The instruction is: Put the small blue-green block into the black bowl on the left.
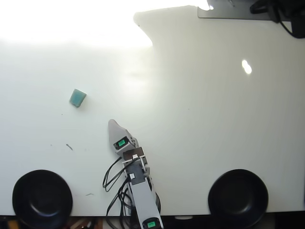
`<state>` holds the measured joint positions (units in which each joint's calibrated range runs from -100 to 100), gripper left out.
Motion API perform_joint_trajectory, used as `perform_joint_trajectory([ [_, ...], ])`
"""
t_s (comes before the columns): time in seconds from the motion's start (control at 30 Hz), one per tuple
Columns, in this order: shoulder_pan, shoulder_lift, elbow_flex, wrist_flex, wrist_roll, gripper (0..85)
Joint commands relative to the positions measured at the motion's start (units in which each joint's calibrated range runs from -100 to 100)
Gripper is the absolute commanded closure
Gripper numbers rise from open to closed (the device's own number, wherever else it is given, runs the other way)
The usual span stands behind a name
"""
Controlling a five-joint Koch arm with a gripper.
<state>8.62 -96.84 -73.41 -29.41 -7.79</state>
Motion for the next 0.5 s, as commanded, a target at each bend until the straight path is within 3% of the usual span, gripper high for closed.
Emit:
perform_joint_trajectory([
  [0.0,-10.40,-2.73,-25.02,18.99,6.15,37.1],
  [0.47,-10.65,-2.73,-24.93,18.91,6.15,37.1],
])
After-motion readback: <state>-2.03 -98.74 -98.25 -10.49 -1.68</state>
